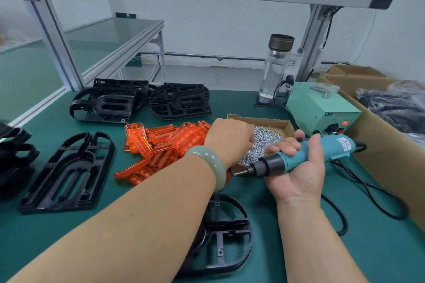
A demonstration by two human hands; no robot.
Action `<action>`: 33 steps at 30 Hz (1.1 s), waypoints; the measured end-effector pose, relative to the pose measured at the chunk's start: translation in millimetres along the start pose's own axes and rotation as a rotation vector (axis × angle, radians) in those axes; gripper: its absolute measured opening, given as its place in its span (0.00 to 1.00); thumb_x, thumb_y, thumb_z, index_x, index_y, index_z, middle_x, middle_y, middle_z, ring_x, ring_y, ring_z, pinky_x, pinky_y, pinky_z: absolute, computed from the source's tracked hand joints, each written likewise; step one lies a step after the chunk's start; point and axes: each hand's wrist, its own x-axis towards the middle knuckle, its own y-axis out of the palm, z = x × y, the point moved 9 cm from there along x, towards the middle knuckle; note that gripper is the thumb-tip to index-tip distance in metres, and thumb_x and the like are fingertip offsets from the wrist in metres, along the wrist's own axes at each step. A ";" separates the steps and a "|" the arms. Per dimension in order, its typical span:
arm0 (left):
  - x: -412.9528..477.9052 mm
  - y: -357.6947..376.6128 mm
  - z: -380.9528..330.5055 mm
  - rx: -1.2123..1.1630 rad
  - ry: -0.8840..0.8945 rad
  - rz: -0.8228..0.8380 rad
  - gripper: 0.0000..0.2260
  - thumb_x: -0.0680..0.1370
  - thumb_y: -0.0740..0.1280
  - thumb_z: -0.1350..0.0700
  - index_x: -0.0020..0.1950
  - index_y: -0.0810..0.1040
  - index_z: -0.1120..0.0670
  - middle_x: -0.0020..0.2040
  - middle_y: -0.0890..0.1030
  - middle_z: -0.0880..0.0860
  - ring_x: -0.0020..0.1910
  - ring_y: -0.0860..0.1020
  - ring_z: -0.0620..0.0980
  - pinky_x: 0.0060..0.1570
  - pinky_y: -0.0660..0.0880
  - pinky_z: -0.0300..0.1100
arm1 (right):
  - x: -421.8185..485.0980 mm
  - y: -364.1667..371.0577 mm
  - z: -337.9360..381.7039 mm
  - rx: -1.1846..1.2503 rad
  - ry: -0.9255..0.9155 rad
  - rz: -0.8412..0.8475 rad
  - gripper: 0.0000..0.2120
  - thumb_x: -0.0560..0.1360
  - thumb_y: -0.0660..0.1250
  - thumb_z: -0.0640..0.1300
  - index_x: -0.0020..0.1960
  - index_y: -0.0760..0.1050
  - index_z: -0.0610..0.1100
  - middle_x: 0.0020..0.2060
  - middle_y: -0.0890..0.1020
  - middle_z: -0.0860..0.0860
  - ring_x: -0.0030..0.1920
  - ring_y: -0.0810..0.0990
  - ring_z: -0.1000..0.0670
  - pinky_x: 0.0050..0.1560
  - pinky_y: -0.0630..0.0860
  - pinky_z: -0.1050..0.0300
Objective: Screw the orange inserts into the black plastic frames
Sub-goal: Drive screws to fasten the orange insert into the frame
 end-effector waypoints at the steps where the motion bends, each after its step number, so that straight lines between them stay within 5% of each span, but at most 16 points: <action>1: -0.8 -1.1 2.3 -0.068 -0.023 -0.005 0.05 0.77 0.64 0.53 0.49 0.80 0.48 0.49 0.82 0.50 0.51 0.77 0.53 0.52 0.68 0.44 | 0.0 0.1 0.4 -0.001 -0.003 0.002 0.10 0.73 0.64 0.55 0.44 0.72 0.48 0.28 0.68 0.57 0.24 0.69 0.59 0.32 0.71 0.65; 7: -12.2 -24.8 27.6 -0.523 -0.249 -0.180 0.08 0.75 0.64 0.60 0.44 0.81 0.50 0.43 0.82 0.48 0.43 0.78 0.48 0.48 0.73 0.38 | -0.9 1.5 0.3 -0.005 -0.012 -0.003 0.10 0.72 0.65 0.54 0.44 0.72 0.48 0.28 0.68 0.57 0.24 0.69 0.59 0.31 0.72 0.65; 12: -49.3 -29.9 61.9 -1.249 -0.558 -0.283 0.07 0.74 0.66 0.66 0.47 0.80 0.55 0.34 0.81 0.51 0.29 0.78 0.41 0.35 0.79 0.34 | -2.6 2.1 -0.7 0.016 0.003 -0.009 0.10 0.72 0.66 0.54 0.44 0.72 0.48 0.28 0.69 0.57 0.24 0.70 0.59 0.32 0.72 0.65; 17: -98.7 -29.8 72.3 -1.690 -0.663 -0.332 0.03 0.76 0.67 0.63 0.48 0.79 0.57 0.35 0.84 0.53 0.35 0.82 0.47 0.32 0.77 0.34 | -6.1 3.2 -2.2 0.022 -0.012 -0.021 0.10 0.71 0.66 0.54 0.44 0.72 0.48 0.28 0.69 0.57 0.25 0.70 0.59 0.33 0.72 0.65; 27: -176.9 -24.9 73.8 -1.647 -0.692 -0.394 0.07 0.70 0.70 0.63 0.45 0.84 0.54 0.34 0.82 0.52 0.33 0.81 0.46 0.31 0.77 0.33 | -18.1 8.7 -6.6 0.003 -0.034 -0.035 0.09 0.71 0.66 0.54 0.43 0.72 0.49 0.28 0.70 0.57 0.25 0.70 0.59 0.33 0.72 0.65; 33: -198.0 -32.9 77.5 -1.622 -0.686 -0.463 0.03 0.64 0.70 0.54 0.34 0.84 0.50 0.33 0.81 0.52 0.30 0.79 0.44 0.27 0.75 0.33 | -35.2 14.6 -9.1 -0.010 -0.060 -0.070 0.09 0.76 0.64 0.53 0.41 0.71 0.49 0.28 0.70 0.57 0.24 0.70 0.59 0.33 0.71 0.65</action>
